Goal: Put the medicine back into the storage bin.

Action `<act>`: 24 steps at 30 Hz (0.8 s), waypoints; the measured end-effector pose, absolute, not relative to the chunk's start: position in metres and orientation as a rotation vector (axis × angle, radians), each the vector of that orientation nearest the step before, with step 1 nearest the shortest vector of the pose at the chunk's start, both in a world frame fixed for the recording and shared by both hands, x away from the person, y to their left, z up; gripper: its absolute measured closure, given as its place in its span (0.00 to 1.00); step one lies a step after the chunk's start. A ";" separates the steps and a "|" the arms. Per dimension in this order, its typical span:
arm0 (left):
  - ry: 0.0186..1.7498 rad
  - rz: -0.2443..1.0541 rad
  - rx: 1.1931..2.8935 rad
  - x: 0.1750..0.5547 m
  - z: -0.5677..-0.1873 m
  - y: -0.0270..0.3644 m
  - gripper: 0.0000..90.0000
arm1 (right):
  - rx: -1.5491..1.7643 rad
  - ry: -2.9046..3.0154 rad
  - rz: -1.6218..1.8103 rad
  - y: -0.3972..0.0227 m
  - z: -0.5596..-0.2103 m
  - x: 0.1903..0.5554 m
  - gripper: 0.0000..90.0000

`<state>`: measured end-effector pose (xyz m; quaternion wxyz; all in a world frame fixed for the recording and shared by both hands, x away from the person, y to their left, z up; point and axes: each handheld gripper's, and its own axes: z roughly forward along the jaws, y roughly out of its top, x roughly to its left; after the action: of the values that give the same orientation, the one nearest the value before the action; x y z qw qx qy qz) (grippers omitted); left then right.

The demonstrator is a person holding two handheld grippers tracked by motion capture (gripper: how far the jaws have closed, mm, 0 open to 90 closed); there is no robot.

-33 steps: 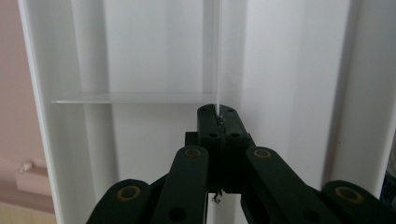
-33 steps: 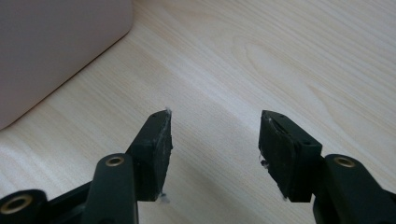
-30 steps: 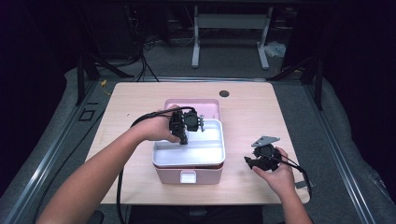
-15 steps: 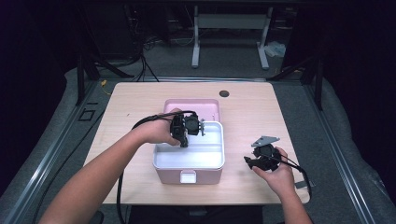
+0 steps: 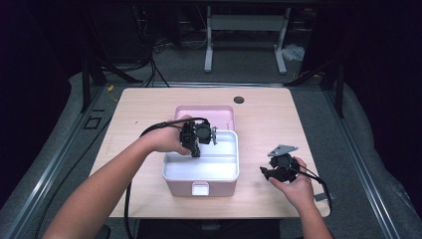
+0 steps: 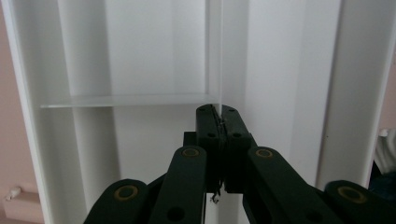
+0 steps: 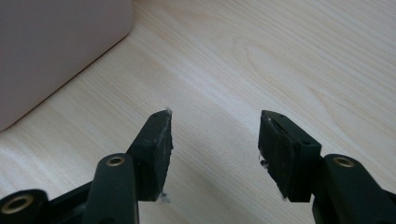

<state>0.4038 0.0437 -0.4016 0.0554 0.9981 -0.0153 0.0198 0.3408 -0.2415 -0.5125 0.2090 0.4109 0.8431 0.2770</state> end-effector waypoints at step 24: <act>0.024 0.053 3.024 0.400 -0.415 0.044 0.98 | 1.146 2.340 0.779 -0.240 -0.512 0.341 0.49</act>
<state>0.3996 0.0441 -0.4153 0.0585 0.9981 0.0078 0.0175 0.3413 -0.2403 -0.5118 0.2095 0.4121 0.8413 0.2800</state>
